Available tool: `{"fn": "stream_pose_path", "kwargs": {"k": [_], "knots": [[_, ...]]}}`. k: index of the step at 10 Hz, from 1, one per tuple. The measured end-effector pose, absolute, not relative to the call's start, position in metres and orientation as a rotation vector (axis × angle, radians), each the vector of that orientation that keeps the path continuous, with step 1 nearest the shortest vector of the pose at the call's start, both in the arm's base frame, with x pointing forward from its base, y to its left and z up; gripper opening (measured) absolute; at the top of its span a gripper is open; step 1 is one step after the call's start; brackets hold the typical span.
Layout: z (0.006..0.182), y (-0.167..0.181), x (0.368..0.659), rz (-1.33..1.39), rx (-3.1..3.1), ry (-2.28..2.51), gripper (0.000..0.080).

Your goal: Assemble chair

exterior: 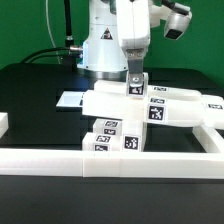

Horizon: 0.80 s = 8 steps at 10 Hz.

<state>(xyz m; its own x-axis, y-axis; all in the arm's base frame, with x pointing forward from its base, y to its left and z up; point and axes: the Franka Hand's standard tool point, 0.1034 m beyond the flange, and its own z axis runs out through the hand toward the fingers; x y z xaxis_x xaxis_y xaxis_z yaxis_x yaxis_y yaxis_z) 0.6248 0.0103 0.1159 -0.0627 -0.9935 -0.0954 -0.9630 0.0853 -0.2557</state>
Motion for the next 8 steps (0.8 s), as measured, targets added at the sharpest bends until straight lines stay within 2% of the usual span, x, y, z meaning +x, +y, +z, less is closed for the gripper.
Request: {"fn": "stream_pose_path", "kwargs": {"k": [1, 2, 5, 8], "knots": [[0.1173, 0.0145, 0.6241, -0.133, -2.059, 2.078, 0.0543], [0.1243, 0.0143, 0.6296, -0.145, -2.158, 1.983, 0.0624], [0.1245, 0.0145, 0.6297, -0.168, -2.343, 1.778, 0.0646], [0.1231, 0.0113, 0.6276, -0.221, -2.707, 1.284, 0.0648]]}}
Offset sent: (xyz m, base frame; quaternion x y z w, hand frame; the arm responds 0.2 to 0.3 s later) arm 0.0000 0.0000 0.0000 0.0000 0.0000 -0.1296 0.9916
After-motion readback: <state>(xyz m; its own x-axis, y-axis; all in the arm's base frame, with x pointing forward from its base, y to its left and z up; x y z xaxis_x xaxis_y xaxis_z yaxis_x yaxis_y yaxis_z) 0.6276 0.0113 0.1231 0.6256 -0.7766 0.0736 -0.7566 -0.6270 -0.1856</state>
